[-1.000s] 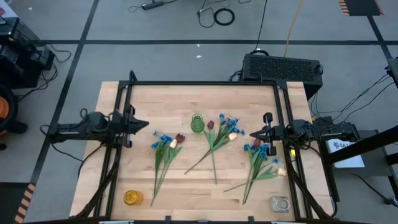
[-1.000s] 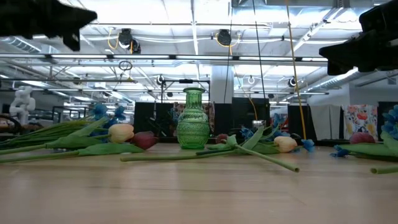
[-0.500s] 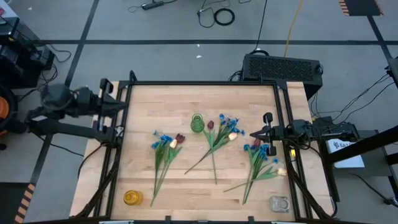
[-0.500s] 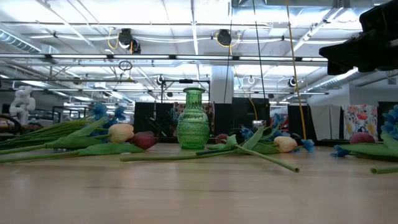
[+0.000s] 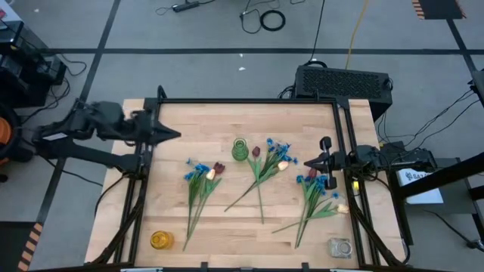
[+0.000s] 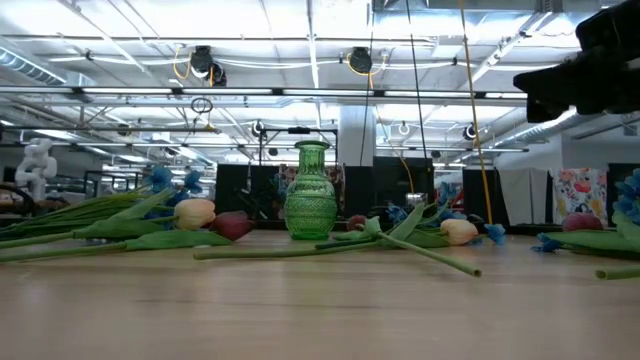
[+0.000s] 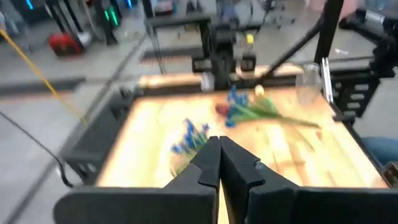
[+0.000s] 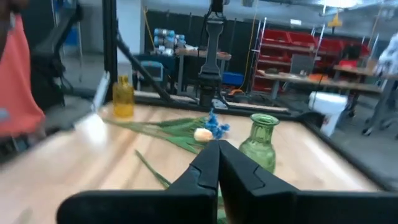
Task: Sort flowers into vase by color
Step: Put the middle left yellow flower into the transparent vase
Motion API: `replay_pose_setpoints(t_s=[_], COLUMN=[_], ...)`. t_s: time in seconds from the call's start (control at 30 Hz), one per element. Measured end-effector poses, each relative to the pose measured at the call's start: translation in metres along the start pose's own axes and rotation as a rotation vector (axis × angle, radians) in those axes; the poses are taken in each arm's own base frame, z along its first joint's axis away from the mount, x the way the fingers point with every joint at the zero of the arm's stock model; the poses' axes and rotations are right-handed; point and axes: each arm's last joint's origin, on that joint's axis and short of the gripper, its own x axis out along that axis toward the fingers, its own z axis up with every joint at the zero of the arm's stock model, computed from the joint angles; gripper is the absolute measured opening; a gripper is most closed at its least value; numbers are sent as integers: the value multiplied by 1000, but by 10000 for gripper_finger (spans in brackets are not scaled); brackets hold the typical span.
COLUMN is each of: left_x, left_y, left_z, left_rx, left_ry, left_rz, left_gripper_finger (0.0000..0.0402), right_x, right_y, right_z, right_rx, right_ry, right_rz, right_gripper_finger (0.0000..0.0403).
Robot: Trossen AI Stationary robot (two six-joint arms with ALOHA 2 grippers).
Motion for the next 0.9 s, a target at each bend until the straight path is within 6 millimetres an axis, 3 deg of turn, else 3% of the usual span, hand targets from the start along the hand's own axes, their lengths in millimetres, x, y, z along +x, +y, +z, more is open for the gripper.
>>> replay_pose_setpoints(t_s=[0.2,0.3,0.43,0.53,0.7,0.8,0.9], left_x=[37,51,57,55,55,55,55], left_y=[-14,-21,-24,-23,-22,-21,-19], left_z=[-39,-54,-60,-58,-58,-59,-60], left_rx=[-60,-48,-24,-47,-58,-74,-82], left_ry=[-23,-51,-76,-92,-90,-84,-76], left_rz=[-54,-77,-84,-81,-45,11,59], left_gripper_finger=[11,12,12,13,13,13,13], right_x=[0,0,-1,-7,-13,-6,14], right_y=[0,0,-2,-1,-6,-9,-9], right_z=[2,2,14,44,111,158,192], right_rx=[98,255,330,300,222,208,198], right_ry=[-18,-22,-127,-205,-103,-39,55], right_rz=[2,5,-23,60,-65,-104,-110], right_gripper_finger=[0,0,0,0,0,0,0])
